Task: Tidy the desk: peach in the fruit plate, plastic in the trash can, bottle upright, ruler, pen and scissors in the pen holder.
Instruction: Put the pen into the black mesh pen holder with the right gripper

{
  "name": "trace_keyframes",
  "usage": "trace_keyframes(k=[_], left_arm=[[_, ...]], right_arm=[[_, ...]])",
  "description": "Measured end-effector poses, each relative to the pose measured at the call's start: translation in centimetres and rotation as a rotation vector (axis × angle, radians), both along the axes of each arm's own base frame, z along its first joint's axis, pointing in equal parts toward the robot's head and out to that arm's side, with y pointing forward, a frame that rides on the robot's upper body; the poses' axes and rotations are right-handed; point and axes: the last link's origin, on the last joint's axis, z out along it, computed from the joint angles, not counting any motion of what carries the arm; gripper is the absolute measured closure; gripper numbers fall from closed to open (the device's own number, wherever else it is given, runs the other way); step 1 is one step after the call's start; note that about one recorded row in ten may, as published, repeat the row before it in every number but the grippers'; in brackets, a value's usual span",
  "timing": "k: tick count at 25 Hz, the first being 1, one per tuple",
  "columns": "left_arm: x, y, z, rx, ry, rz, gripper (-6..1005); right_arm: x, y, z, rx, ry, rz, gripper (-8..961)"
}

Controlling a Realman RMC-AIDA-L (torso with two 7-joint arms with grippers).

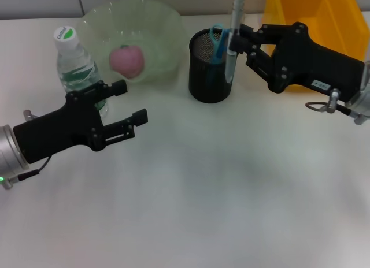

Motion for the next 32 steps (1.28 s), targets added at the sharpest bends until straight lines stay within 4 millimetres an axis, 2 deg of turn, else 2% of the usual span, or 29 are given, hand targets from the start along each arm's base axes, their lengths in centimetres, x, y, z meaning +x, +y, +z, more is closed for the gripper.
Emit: trace_keyframes(k=[7, 17, 25, 32], left_arm=[[0.1, -0.1, -0.6, -0.016, 0.001, 0.003, 202], [0.1, 0.2, -1.3, -0.033, -0.007, 0.041, 202], [0.1, 0.6, -1.2, -0.047, -0.023, 0.081, 202], [0.1, 0.7, -1.2, -0.051, -0.033, 0.096, 202]], right_arm=[[-0.4, 0.5, -0.6, 0.013, -0.013, -0.002, 834], [-0.8, 1.1, -0.7, 0.348, -0.134, 0.171, 808], [-1.1, 2.6, -2.7, 0.554, -0.29, 0.22, 788], [-1.9, 3.8, -4.6, 0.542, -0.337, 0.164, 770]])
